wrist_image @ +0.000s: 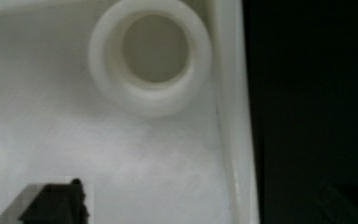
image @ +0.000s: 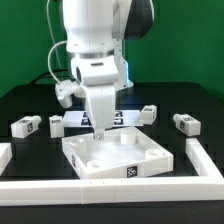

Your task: Assemble square table

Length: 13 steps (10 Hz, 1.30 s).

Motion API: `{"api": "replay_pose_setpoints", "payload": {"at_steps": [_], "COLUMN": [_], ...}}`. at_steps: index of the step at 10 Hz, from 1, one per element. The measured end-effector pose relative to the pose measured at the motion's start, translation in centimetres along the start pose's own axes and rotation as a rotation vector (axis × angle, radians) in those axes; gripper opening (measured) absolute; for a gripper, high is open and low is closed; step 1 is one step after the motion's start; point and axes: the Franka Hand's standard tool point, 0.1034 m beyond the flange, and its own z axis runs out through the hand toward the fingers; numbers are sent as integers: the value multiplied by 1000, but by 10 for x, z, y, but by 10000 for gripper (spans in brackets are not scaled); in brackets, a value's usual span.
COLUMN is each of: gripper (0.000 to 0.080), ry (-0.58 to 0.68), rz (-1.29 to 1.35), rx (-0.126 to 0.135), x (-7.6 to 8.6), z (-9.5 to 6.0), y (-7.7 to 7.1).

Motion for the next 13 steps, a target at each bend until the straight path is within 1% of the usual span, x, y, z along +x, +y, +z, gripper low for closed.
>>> {"api": "replay_pose_setpoints", "payload": {"at_steps": [1,2,3,4,5,6,7,8,9,10,13], "gripper": [650,650,650,627,627,456,456,245,83,56,56], "ry": [6,10,9,9,9,9,9,9,9,8,7], "rz": [35,51,58,60,60,61,61,61,60,64,65], "rx": [11,16,3,5,5,5,6,6,7,0,-2], "x": [4,6,3,3,3,3,2,2,3,2,1], "z": [7,11,12,13,13,13,13,13,14,13,13], "y": [-2,-4,-4,-4,-4,-4,-4,-5,-5,-3,-3]}}
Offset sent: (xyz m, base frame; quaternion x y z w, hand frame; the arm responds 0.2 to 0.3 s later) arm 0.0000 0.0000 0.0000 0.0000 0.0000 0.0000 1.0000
